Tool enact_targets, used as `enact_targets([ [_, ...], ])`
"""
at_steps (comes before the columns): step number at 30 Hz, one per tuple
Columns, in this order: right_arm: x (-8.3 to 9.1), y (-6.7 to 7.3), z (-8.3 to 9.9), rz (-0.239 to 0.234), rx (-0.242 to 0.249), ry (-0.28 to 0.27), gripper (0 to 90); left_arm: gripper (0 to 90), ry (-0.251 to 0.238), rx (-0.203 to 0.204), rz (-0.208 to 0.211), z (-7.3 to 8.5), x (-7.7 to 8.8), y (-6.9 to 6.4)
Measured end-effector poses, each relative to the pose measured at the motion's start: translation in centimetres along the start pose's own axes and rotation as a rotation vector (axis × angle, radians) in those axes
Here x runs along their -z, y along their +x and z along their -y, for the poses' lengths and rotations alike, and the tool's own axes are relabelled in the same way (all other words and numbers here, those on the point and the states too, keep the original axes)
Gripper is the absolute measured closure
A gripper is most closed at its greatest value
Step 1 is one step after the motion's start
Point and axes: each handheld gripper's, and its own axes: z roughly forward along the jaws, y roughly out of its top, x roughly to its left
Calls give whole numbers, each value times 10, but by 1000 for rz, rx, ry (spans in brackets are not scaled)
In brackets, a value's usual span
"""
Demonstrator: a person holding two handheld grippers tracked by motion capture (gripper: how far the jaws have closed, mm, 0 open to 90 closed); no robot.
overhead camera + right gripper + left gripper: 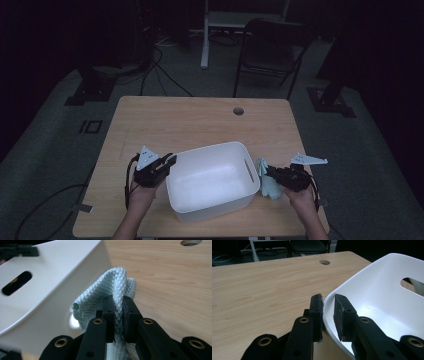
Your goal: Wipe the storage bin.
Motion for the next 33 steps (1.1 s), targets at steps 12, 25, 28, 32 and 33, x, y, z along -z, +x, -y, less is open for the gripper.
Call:
enact_targets([
  [12,-3,26,20,-66,58,92,823,773,0,-4,-2,0,0,0],
  [25,-37,8,35,-54,-15,186,828,773,0,-10,-9,0,-1,-1],
  [28,-31,9,25,-68,-9,143,828,773,-2,-10,-5,0,-1,-1],
  [32,-33,9,17,-65,2,129,830,773,-2,-6,-15,0,-1,-2],
  [33,-36,8,18,-67,-6,133,830,773,-3,-2,-18,0,-1,-2],
])
